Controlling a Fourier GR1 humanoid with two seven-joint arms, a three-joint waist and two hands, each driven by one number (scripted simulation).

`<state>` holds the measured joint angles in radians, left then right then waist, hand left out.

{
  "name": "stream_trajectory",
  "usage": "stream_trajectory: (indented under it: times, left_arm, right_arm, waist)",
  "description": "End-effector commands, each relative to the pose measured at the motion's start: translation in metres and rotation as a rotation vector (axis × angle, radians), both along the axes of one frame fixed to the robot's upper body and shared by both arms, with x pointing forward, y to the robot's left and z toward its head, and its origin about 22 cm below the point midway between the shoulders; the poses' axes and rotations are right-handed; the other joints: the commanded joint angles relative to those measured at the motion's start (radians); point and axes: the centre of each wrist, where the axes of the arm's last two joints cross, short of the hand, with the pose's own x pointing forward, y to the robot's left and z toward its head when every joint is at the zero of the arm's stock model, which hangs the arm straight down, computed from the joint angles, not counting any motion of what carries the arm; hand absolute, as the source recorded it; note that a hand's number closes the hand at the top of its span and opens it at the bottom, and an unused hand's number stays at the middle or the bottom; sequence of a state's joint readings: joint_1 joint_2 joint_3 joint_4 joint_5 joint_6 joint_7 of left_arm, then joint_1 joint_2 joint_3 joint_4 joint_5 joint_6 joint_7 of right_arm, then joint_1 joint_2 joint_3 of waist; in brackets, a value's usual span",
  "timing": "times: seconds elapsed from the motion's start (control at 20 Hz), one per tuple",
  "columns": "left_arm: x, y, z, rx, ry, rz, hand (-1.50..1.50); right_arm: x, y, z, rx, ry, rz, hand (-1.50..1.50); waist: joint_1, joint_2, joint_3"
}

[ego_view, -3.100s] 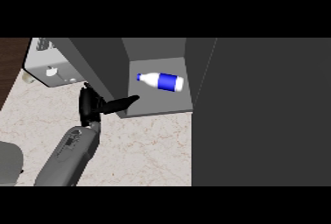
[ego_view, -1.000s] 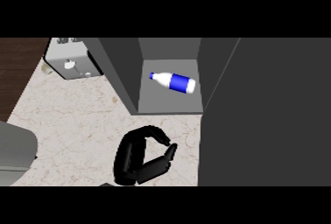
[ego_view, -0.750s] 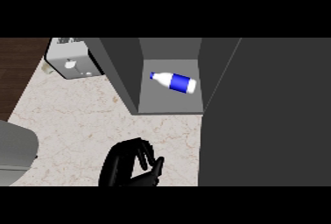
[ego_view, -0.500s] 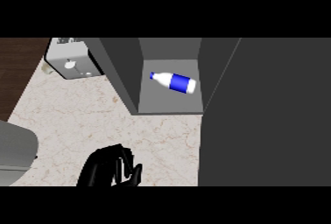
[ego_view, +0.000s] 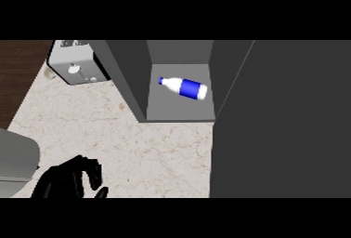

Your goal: Pick up the bottled water, place it into the cabinet and close the cabinet

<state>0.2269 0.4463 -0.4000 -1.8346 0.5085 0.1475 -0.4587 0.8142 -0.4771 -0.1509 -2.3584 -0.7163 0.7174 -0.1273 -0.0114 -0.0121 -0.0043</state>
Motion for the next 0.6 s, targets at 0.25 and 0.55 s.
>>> stream_trajectory:
  times: [0.25, 0.55]
  left_arm:
    - [-0.009, 0.057, 0.031, 0.001, -0.049, 0.071, -1.50]
    - [-0.023, 0.078, 0.034, 0.002, -0.014, 0.056, -1.50]
  right_arm:
    - [-0.011, 0.048, 0.056, -0.143, -0.166, 0.172, 1.50]
    - [0.001, 0.059, 0.059, -0.162, -0.200, 0.266, 1.50]
  waist:
    - [-0.001, -0.008, -0.003]
    - [0.029, -0.008, -0.010]
